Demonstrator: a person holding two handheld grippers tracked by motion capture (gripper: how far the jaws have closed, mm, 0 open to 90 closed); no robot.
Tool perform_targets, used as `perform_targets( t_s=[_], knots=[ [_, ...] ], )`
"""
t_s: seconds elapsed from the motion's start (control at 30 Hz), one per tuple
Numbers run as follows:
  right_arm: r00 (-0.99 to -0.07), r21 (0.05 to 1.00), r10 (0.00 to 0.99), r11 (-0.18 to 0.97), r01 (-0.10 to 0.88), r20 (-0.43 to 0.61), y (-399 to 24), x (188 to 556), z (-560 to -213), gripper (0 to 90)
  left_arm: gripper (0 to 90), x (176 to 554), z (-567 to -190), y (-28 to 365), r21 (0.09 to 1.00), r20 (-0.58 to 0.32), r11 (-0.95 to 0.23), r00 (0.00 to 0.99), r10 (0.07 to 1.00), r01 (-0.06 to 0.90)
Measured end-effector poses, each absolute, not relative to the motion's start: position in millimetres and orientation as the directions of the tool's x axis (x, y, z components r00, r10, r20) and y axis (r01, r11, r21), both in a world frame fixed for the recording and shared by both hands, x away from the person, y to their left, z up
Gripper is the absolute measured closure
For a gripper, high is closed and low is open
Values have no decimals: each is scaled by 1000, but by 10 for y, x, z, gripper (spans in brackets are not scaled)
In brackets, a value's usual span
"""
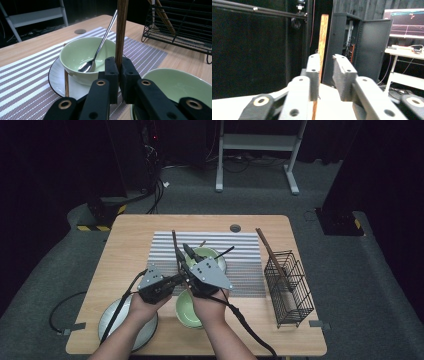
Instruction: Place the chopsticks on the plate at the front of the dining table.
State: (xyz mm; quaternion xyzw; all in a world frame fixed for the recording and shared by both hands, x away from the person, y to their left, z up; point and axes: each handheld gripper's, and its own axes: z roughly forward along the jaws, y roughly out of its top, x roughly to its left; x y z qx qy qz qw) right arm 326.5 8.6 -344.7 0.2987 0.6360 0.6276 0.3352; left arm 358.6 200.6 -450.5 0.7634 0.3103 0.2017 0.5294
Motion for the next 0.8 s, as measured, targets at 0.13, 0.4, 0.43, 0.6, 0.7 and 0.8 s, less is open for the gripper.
perform_targets(
  t_s=[0.13,0.4,0.43,0.6,0.7,0.8],
  knots=[
    [-608,998,791,52,-45,-69,101,3235,-3510,830,851,3590,-4514,2000,932,-29,-243,723,691,270],
    [-645,995,760,96,-8,-79,288,3231,-3662,831,851,3570,-4518,1977,929,-16,-260,731,682,263],
    [-643,995,762,99,-4,-78,291,3238,-3674,830,851,3567,-4514,1980,930,-14,-262,734,679,260],
    [-627,995,776,96,8,-70,239,3304,-3686,821,851,3564,-4509,1997,931,-27,-250,737,675,264],
    [-617,996,785,87,15,-59,210,3337,-3678,822,851,3564,-4507,2002,933,-31,-245,737,675,263],
    [-606,996,792,92,10,-67,184,3358,-3674,821,852,3556,-4500,2011,935,-33,-241,740,672,260]
  ],
)
